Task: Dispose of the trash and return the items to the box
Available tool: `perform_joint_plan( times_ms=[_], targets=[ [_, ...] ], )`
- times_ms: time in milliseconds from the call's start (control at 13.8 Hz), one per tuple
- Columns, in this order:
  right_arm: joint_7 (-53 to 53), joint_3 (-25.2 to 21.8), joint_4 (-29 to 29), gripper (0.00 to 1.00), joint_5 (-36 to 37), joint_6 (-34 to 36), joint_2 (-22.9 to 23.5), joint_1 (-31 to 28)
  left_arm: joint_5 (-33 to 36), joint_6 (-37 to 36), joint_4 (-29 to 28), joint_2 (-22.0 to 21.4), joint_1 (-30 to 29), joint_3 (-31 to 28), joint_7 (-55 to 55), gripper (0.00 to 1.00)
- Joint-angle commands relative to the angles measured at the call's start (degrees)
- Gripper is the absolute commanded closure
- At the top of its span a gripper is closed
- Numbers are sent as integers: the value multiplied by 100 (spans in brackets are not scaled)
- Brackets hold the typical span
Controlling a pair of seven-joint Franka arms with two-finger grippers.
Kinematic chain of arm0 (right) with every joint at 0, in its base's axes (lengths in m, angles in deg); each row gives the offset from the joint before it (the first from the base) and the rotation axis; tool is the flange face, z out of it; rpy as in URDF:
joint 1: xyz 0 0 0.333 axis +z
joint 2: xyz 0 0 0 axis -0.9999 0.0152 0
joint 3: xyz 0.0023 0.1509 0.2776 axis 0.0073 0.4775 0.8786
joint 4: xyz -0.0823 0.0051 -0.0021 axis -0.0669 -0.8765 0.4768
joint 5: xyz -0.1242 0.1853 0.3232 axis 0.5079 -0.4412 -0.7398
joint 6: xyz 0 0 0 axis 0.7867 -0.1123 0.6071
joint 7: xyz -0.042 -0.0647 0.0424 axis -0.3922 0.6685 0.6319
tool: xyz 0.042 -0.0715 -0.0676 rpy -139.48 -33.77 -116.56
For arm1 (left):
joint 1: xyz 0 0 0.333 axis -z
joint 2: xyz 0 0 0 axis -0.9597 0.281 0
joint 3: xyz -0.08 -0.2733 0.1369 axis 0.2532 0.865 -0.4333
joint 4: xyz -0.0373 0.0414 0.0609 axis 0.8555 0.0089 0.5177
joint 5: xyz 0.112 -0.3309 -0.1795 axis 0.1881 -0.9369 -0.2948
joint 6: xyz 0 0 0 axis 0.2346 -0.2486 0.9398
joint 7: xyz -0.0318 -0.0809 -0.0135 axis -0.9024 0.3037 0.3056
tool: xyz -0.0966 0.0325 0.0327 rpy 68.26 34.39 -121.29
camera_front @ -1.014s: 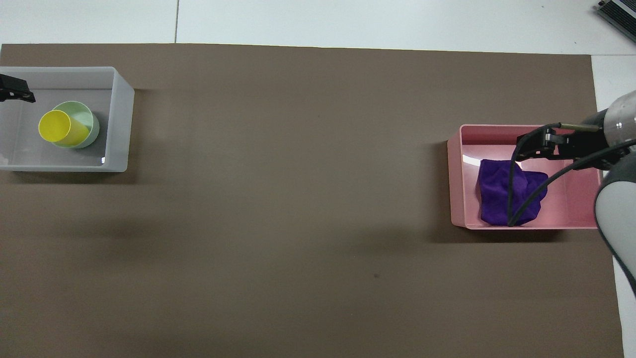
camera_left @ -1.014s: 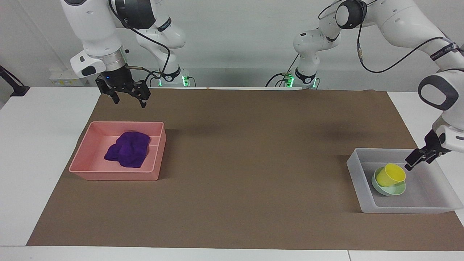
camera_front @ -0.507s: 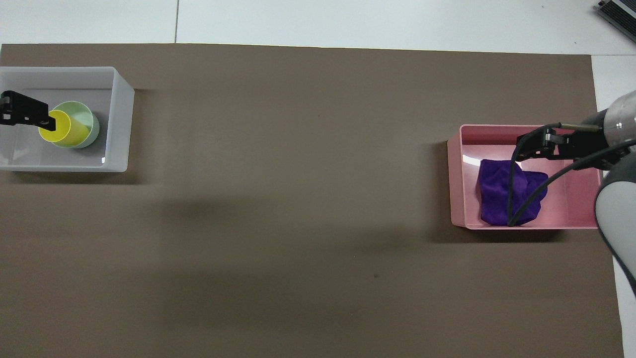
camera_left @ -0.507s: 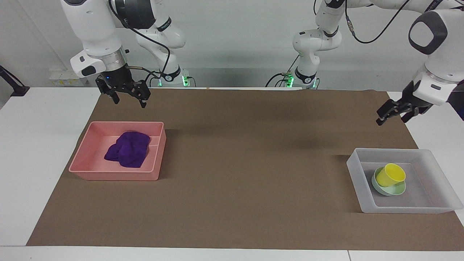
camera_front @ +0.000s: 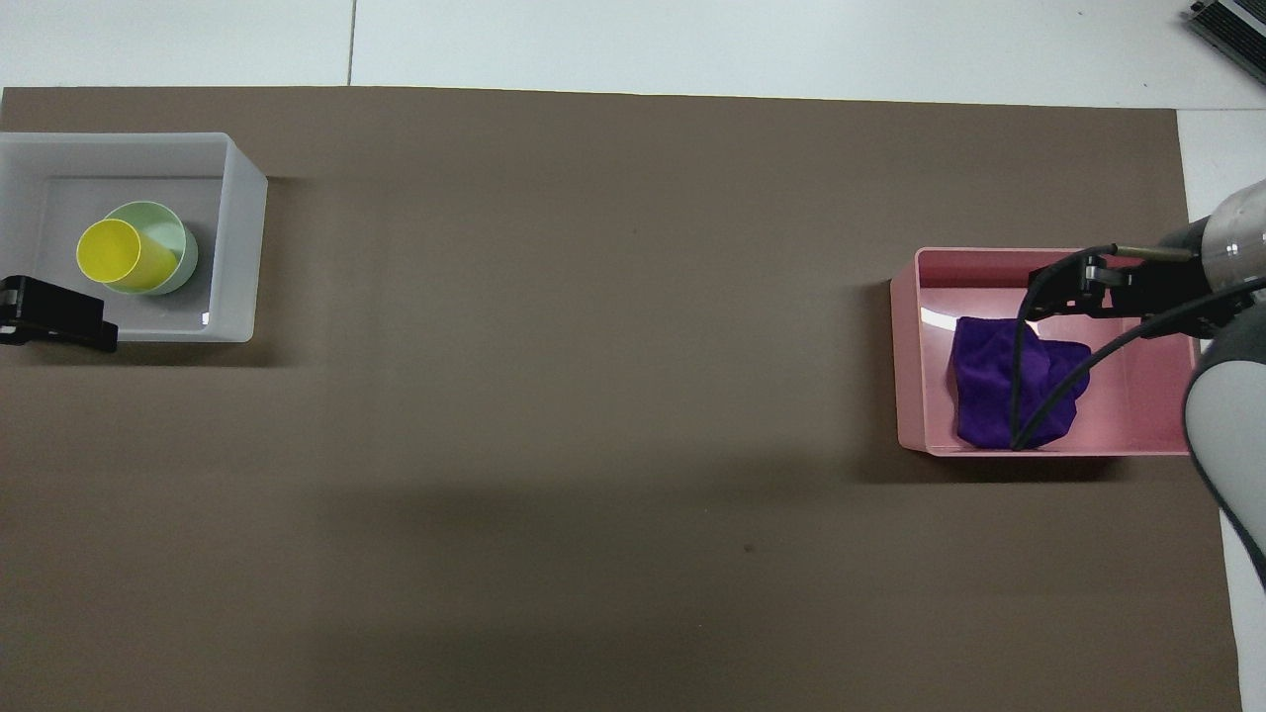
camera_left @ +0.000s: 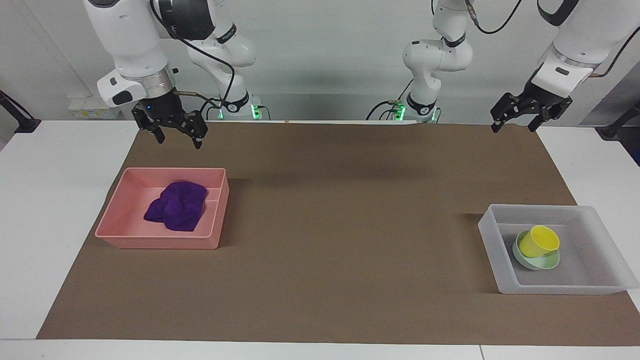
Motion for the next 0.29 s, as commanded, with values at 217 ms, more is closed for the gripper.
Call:
perform_joint_plan(
  times_ms=[217],
  targets=[
    [-50, 45, 27, 0, -87, 49, -61, -80, 104, -124, -54, 84, 42, -22, -19, 0]
  ],
)
